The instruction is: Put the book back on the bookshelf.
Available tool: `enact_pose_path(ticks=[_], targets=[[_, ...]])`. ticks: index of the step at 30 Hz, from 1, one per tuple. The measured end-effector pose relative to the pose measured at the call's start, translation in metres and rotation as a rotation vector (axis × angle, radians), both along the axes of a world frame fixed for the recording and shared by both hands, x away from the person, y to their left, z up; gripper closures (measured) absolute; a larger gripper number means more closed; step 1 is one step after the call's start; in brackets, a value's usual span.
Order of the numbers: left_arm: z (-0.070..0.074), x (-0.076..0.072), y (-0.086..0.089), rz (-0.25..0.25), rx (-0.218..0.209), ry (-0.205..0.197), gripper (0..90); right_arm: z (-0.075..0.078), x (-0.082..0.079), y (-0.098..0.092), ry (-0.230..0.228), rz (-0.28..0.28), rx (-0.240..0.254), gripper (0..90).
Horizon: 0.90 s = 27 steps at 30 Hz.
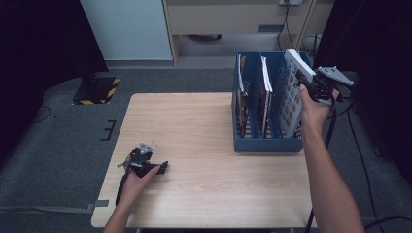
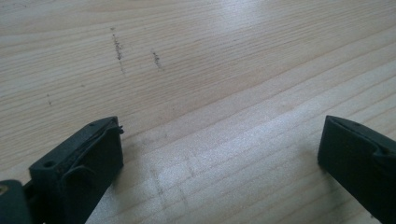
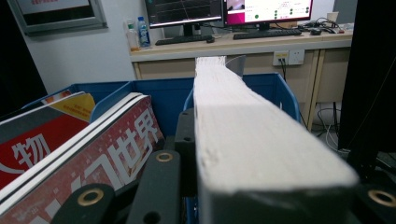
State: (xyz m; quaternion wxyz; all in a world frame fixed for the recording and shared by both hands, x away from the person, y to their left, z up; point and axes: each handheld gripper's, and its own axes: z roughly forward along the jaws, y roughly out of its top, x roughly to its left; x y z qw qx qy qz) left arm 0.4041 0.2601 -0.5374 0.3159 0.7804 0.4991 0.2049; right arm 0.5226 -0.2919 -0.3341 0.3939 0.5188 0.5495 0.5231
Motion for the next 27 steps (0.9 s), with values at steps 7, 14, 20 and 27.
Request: enact_pose_path(ticks=[7, 14, 20, 27], targets=[[0.000, 0.000, 0.000, 0.001, 0.000, 0.001, 0.0, -0.009, 0.000, 0.002, 0.015, 0.000, 0.005, 73.4], [0.000, 0.000, -0.001, 0.005, 0.000, 0.001, 0.0, -0.013, 0.001, 0.003, 0.016, 0.004, 0.003, 73.4], [0.000, 0.000, -0.001, 0.006, 0.000, 0.001, 0.0, -0.015, 0.000, 0.004, 0.016, 0.012, -0.015, 73.4], [0.000, 0.000, -0.002, 0.006, -0.001, 0.001, 0.0, -0.018, 0.001, 0.003, 0.026, 0.014, -0.019, 73.4]])
